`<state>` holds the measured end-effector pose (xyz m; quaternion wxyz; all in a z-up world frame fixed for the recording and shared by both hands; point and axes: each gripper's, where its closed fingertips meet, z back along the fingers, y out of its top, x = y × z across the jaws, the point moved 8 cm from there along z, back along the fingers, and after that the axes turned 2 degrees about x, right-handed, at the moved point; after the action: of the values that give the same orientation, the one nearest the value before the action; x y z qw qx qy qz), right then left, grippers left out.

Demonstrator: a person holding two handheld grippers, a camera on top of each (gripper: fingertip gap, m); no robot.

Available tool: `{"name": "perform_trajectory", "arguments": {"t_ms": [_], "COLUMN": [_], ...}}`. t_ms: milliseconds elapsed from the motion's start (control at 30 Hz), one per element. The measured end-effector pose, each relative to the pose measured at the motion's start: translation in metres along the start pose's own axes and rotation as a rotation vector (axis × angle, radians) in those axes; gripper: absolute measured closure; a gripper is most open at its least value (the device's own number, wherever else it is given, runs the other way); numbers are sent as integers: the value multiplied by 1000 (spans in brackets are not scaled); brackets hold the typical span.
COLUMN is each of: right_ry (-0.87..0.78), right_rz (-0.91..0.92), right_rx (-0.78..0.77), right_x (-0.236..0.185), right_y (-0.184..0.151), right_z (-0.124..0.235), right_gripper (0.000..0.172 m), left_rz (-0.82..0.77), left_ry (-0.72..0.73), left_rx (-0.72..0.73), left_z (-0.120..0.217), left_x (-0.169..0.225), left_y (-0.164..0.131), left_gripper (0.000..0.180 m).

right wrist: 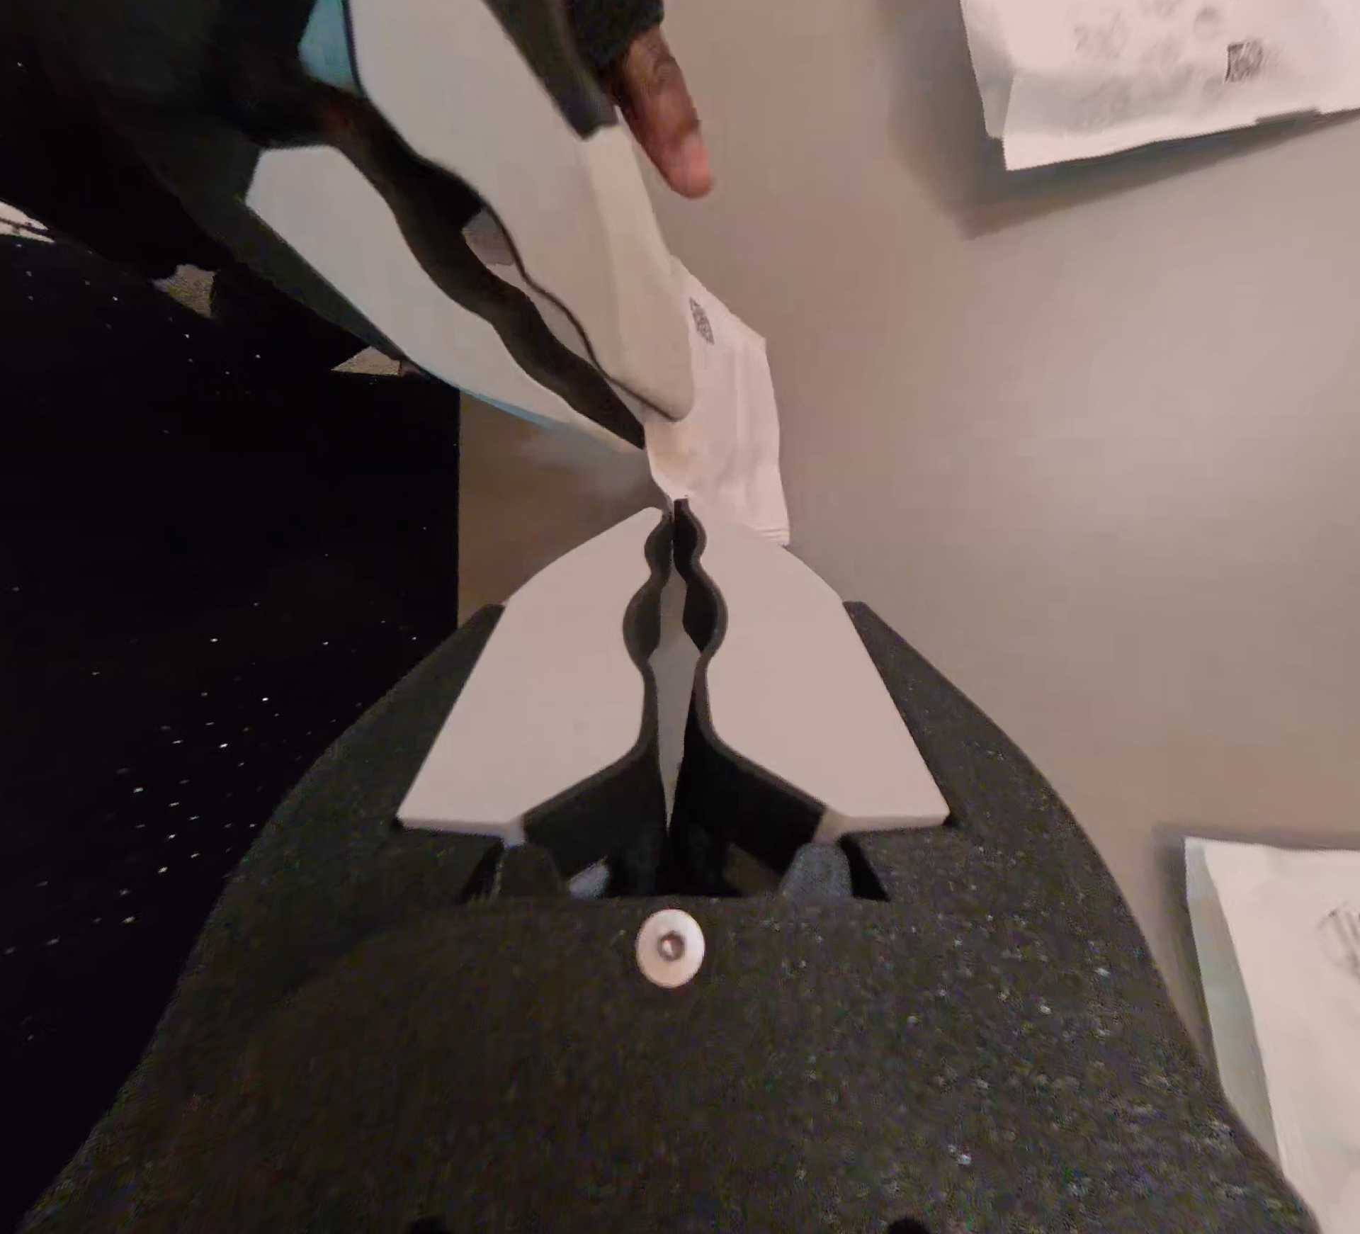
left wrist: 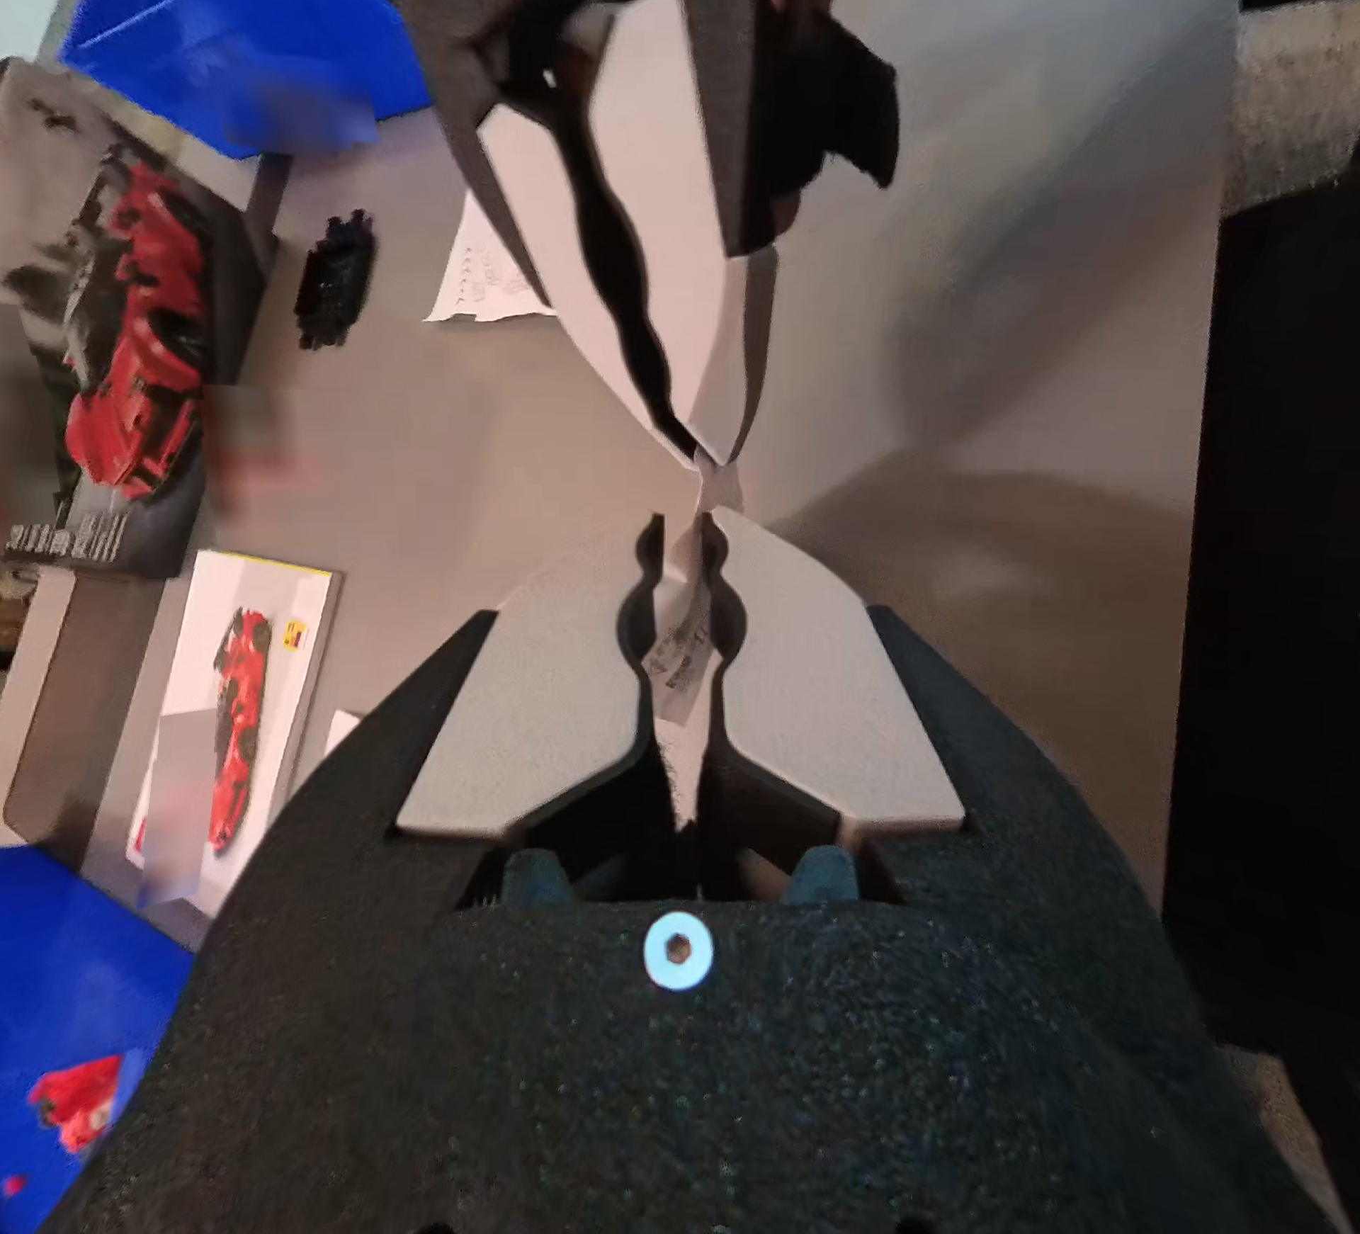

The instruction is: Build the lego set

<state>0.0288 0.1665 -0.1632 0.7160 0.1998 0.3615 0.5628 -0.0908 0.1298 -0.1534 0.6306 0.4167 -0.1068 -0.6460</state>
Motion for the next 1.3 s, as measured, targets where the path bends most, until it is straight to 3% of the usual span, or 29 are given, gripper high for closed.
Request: {"name": "perform_trajectory", "arguments": {"t_ms": [33,167,367,533,733,1000,1133,1233,1300], "right_ry": [0,38,104,71,47,76,-39,-237,-200], "right_rz": [-7,-14,33,240,324,349,521,820,951], "right_rx": [-14,-44,-40,26,-15,18,32,21,-38], "right_x": [-1,-9,-12,-14,-11,-2,-6,-14,-25], "right_y": [2,6,8,8,6,5,2,-6,-23], "right_z": [2,8,13,13,5,4,5,-3,-19], "right_gripper": [171,171,171,169,168,172,172,172,172], "left_rz": [-29,-115,28,200,193,270,373,463,490], "left_ry": [-14,-88,-231,-371,-481,-524,-574,-629,-581], "left_rx": [-10,17,102,175,79,90,125,120,54], "left_z": [-2,-8,-10,-12,-24,-31,-35,-42,-52], "left_x": [0,4,1,-6,-8,-21,-25,-28,-31], "left_y": [2,10,8,0,-4,-10,-15,-25,-38], "left_gripper": [174,176,180,180,180,180,180,180,180]}}
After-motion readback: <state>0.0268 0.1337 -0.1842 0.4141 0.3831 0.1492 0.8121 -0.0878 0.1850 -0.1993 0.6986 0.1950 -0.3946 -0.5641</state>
